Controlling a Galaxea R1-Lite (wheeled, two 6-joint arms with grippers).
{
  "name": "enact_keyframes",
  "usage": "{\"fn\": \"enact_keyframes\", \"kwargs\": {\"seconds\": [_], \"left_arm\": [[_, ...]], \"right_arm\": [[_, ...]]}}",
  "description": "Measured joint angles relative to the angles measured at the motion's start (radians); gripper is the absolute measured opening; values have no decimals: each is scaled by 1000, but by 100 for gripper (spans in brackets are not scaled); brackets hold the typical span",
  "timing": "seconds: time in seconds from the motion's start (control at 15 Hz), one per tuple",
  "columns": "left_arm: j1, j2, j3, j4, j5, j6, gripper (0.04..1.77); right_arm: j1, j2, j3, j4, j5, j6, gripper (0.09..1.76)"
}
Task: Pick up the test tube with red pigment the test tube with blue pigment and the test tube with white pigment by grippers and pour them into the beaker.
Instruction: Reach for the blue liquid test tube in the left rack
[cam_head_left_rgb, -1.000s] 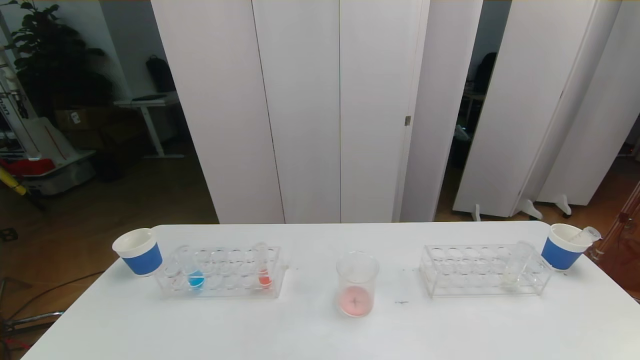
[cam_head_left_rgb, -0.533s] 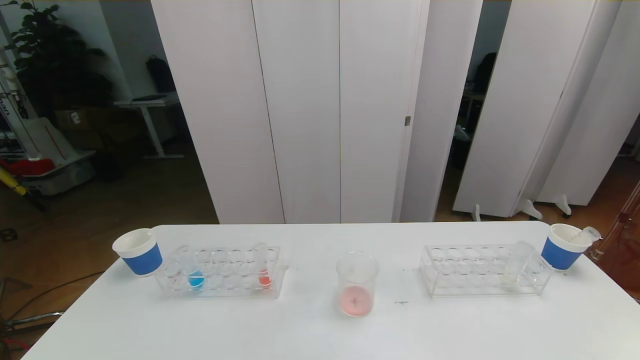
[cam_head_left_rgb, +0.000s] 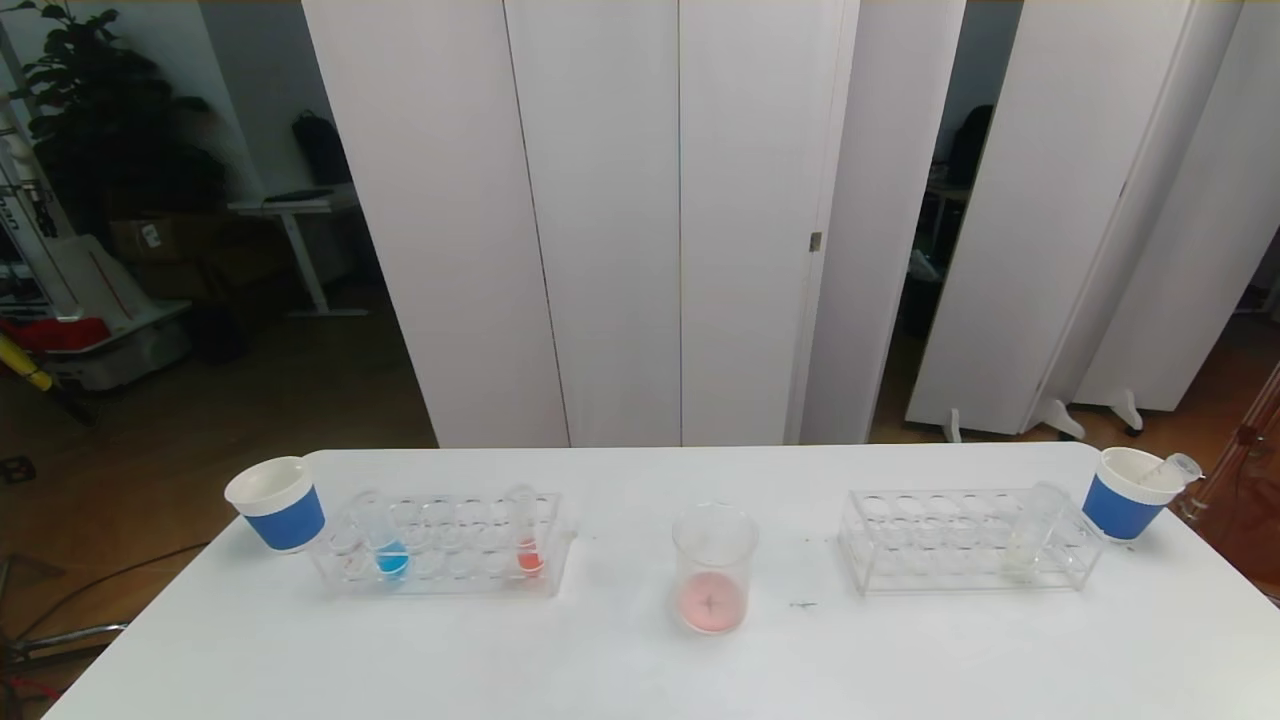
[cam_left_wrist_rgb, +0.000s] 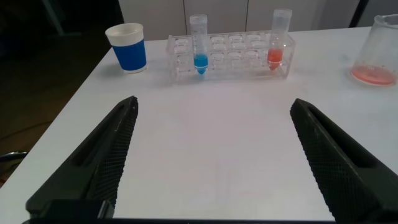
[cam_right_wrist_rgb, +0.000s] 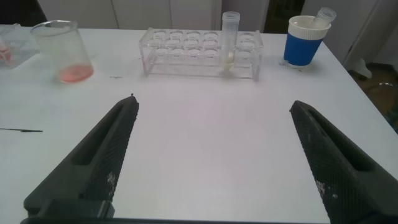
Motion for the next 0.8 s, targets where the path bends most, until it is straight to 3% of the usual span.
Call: {"fn": "enact_keyframes", "kwargs": {"seconds": [0.13, 0.33, 0.8], "left_arm": [[0, 0, 0, 0, 0, 0, 175], [0, 0, 0, 0, 0, 0, 175], [0, 0, 0, 0, 0, 0, 175]], "right_arm": [[0, -1, 29, -53, -9, 2, 175], [6, -1, 91, -193, -95, -13, 175], [8, -1, 126, -204, -112, -19, 175]]}}
